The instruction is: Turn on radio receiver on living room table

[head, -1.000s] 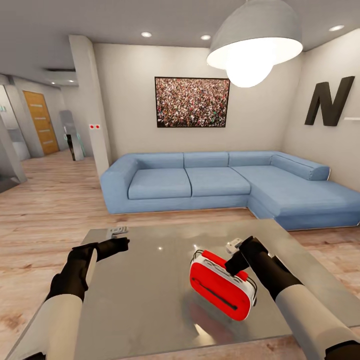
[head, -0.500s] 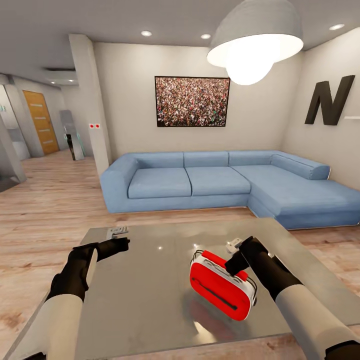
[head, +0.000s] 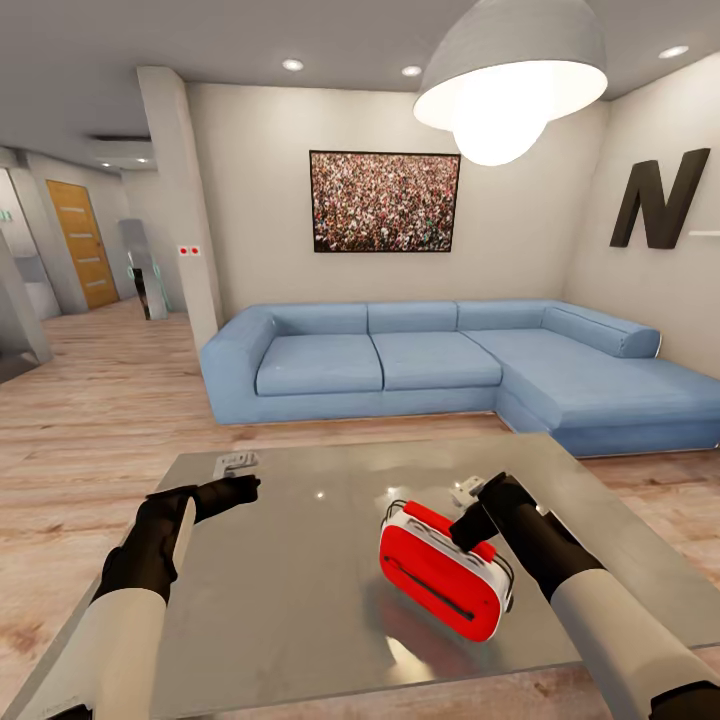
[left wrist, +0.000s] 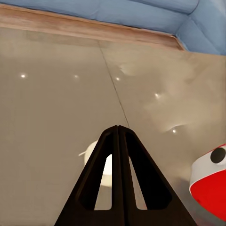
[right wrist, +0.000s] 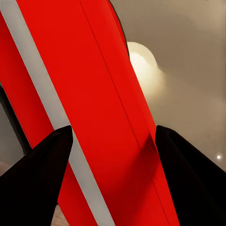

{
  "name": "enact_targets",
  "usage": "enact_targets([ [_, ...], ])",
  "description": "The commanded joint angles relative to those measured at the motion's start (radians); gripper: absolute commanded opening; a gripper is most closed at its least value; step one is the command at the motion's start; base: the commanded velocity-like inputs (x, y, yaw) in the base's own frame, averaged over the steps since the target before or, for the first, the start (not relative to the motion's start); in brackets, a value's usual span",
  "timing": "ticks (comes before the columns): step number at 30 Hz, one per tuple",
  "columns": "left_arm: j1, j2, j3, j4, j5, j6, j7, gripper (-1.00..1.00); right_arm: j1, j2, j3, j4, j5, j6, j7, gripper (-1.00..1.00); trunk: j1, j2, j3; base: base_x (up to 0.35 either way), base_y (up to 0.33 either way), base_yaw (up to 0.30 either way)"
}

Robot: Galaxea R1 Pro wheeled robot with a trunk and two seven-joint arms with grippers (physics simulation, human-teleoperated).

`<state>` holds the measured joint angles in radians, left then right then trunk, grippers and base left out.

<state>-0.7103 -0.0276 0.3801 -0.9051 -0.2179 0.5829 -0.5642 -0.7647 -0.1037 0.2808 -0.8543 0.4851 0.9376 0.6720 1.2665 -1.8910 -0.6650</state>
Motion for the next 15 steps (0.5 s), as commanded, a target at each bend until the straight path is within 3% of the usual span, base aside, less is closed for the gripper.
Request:
enact_targets([
  [1,0.000,0.000,0.000,0.000,0.000,0.000,0.000,-1.00,0.000,0.000,0.000,0.000,-0.002,0.000,0.000,-1.00,0.000,0.000,0.000,0.000,0.000,0.000],
  [8,0.000,0.000,-0.001,0.000,0.000,0.000,0.001,-1.00,0.000,0.000,0.000,0.000,-0.002,0.000,0.000,-1.00,0.019,-0.035,-0.016,0.000,0.000,0.000],
  [15,0.000,0.000,-0.001,0.000,0.000,0.000,0.000,-1.00,-0.001,0.000,0.000,0.000,-0.002,0.000,0.000,-1.00,0.019,-0.035,-0.016,0.000,0.000,0.000],
])
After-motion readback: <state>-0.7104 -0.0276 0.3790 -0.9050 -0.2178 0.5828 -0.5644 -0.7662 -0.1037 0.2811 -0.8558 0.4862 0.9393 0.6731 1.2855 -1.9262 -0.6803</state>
